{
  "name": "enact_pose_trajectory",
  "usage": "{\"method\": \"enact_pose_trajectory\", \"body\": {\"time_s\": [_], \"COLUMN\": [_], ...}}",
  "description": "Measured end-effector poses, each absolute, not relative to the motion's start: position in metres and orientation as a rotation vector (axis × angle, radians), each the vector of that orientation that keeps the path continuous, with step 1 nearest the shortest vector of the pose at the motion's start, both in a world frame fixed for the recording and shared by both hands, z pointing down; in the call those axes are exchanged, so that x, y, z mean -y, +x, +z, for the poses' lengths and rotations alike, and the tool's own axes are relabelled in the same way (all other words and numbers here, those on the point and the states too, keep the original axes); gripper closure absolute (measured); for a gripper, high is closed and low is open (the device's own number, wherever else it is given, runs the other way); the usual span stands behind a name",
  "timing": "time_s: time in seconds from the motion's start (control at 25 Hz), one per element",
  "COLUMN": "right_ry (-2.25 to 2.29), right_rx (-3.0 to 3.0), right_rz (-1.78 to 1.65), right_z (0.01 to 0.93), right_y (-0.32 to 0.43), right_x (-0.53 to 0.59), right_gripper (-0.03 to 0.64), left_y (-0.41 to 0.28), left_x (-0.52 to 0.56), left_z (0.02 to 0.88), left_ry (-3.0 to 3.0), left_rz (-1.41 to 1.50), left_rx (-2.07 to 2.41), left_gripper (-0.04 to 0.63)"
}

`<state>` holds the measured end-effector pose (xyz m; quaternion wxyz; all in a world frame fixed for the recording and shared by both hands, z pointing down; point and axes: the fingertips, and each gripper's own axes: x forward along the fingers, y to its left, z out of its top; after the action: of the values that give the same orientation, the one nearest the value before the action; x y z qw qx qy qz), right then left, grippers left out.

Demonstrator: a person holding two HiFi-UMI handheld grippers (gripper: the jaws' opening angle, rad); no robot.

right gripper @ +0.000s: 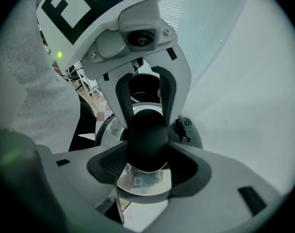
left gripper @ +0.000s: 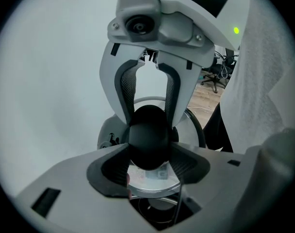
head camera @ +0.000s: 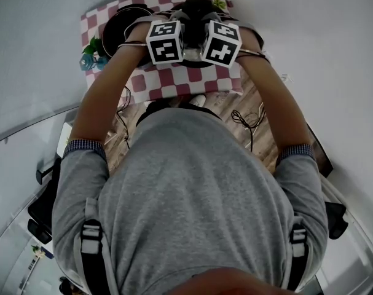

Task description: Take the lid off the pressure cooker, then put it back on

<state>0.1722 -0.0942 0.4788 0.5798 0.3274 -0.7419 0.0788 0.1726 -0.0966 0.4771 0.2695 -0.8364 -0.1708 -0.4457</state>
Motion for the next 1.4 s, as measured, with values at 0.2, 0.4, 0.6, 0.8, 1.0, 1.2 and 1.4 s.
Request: {"method": "enact_pose_trajectory", "body": {"time_s": [0.2,0.4,0.6,0.8,1.0,1.2,1.4], "right_ry": [0.763,0.76,0.764,0.764,0.765,0.773,0.795], "right_rx": [1.737,1.745,1.76,1.782,1.804,1.812,1.831], "right_rz": [0.155,0.144,0.123,0.128,0.142,0.163,0.207], "right_z": [0.469,0.465,0.458,0.456,0.455,0.459,0.464], "right_y": [0.15,0.129,0.105,0.085,0.063,0.041,0.02], "right_x": [0.117,0.134,0.151,0.164,0.178,0.192,0.202], "right_gripper": [0.35,0.35,0.35,0.35,0.351,0.351,0.351], "left_y": [0.15,0.13,0.107,0.087,0.066,0.044,0.023], "left_x": [0.119,0.136,0.153,0.167,0.18,0.193,0.203], "left_z": [0.468,0.465,0.458,0.458,0.459,0.466,0.472], "left_ry": [-2.25,-2.241,-2.223,-2.201,-2.187,-2.165,-2.149], "left_rz": [-1.208,-1.222,-1.24,-1.26,-1.276,-1.3,-1.309], "left_rx": [0.43,0.414,0.391,0.393,0.427,0.453,0.5], "left_gripper": [0.319,0.319,0.319,0.319,0.318,0.318,0.319]}}
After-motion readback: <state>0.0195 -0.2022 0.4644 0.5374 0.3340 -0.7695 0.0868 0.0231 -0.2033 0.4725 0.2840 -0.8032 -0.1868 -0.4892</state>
